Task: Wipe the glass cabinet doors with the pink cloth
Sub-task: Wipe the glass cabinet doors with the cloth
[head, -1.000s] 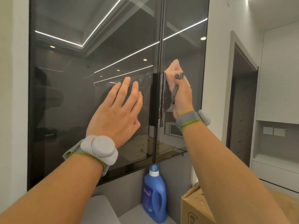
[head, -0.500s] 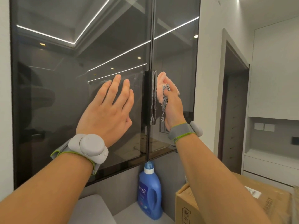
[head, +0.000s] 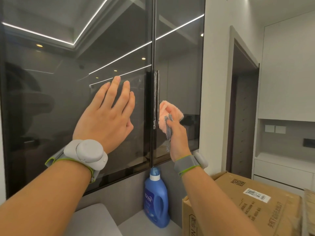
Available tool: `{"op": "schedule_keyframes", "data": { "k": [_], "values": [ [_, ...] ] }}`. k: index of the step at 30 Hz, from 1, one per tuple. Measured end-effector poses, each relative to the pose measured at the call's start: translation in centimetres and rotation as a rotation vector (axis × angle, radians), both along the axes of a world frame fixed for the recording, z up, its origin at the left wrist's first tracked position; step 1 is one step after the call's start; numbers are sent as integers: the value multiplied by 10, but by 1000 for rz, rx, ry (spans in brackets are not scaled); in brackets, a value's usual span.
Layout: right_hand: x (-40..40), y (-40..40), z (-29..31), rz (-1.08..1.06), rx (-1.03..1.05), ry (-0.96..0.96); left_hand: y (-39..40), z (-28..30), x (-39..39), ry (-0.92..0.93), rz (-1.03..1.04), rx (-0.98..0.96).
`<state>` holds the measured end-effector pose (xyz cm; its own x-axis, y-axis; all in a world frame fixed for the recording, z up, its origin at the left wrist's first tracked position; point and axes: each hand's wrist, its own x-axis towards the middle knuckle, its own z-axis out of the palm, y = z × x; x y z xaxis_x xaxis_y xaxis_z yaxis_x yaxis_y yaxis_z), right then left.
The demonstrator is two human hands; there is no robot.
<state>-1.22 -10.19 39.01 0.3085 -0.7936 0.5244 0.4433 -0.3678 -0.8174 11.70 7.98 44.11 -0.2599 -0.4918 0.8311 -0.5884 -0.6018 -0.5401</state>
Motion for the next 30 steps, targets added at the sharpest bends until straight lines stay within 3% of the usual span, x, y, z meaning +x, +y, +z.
{"op": "schedule_keyframes", "data": {
  "k": [4,7,12,16,18,22,25,30],
  "values": [
    [-1,-3,-29,-24,39,-28,0,0,1,-3,-5,-9],
    [3,-9,-27,-184,22,-61,1,0,0,0,-5,-14],
    [3,-17,42,-291,75,-148,-1,0,2,-5,-7,-6],
    [0,-15,85,-131,-41,-156,-2,-1,4,-25,-10,-19],
    [-3,-16,88,-131,2,-182,-2,-1,4,-29,-3,-29],
    [1,-24,90,-461,-144,64,-1,-1,2,-17,7,-13],
    [6,-23,95,-524,-156,272,-1,-1,2,-10,12,-9],
    [14,-23,105,-526,-56,150,0,0,0,-6,-1,-5]
  ]
}}
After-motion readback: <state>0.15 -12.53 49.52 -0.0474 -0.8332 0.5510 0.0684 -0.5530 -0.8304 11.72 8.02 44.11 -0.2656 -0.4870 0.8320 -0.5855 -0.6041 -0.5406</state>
